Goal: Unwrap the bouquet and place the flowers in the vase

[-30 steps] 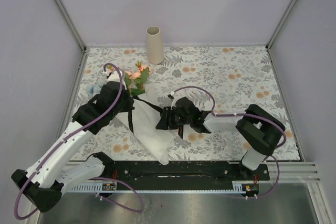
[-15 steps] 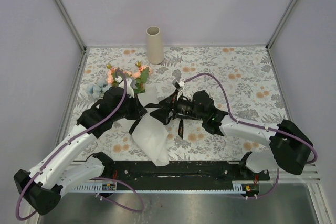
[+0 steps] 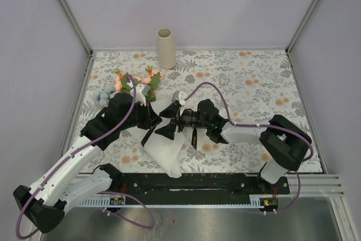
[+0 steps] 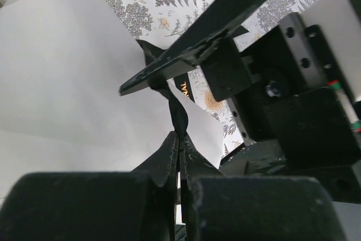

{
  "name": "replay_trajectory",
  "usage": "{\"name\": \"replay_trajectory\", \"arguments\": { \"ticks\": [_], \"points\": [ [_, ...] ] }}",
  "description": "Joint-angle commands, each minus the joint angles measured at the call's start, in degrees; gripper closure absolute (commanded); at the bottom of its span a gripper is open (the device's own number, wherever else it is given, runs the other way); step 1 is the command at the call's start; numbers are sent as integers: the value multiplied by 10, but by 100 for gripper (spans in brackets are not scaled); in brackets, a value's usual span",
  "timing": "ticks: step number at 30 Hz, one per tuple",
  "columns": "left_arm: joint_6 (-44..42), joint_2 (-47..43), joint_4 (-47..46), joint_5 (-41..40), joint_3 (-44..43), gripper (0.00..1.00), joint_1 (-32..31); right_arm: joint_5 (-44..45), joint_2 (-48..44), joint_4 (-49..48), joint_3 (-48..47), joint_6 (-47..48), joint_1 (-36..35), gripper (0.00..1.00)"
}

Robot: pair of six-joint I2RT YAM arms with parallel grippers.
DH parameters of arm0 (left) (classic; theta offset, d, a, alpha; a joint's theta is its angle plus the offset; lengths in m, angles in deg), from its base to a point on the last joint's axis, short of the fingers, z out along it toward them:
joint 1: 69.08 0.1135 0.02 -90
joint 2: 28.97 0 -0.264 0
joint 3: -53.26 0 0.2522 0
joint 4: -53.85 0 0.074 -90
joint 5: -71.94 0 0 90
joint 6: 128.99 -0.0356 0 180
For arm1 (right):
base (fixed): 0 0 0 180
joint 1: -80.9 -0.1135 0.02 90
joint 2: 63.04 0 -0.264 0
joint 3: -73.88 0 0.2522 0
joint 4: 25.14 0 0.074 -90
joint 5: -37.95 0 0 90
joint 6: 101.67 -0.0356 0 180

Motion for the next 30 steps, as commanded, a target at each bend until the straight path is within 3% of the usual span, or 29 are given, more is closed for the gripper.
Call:
{"name": "replay_trajectory", "arguments": {
  "ticks": [1, 5, 10, 12, 14, 16, 20, 24, 30],
  "points": [
    [-19, -18, -44, 22, -10, 100, 1, -22, 35, -117, -31, 0, -14, 1],
    [-16, -32, -60, 7, -4, 100, 1, 3, 78, -189, -31, -35, -24, 3],
    [-13, -57, -90, -26, 10, 100, 1, 20, 128, -283, -32, -101, -31, 13],
    [-10, -64, -99, -31, 13, 100, 1, 20, 143, -309, -29, -122, -33, 21],
    [-7, -66, -97, -46, 15, 99, 1, 22, 152, -331, -25, -142, -33, 41],
    [-6, -66, -90, -60, 15, 90, 1, 34, 152, -343, -22, -154, -33, 71],
    [-5, -66, -70, -91, 18, 73, 1, 49, 139, -365, -16, -187, -32, 98],
    [1, -70, -47, -130, 12, 35, 1, 56, 118, -366, -10, -217, -33, 100],
    [14, -81, 11, -200, -10, 12, 1, 134, 64, -297, -6, -217, -22, 100]
  ]
}}
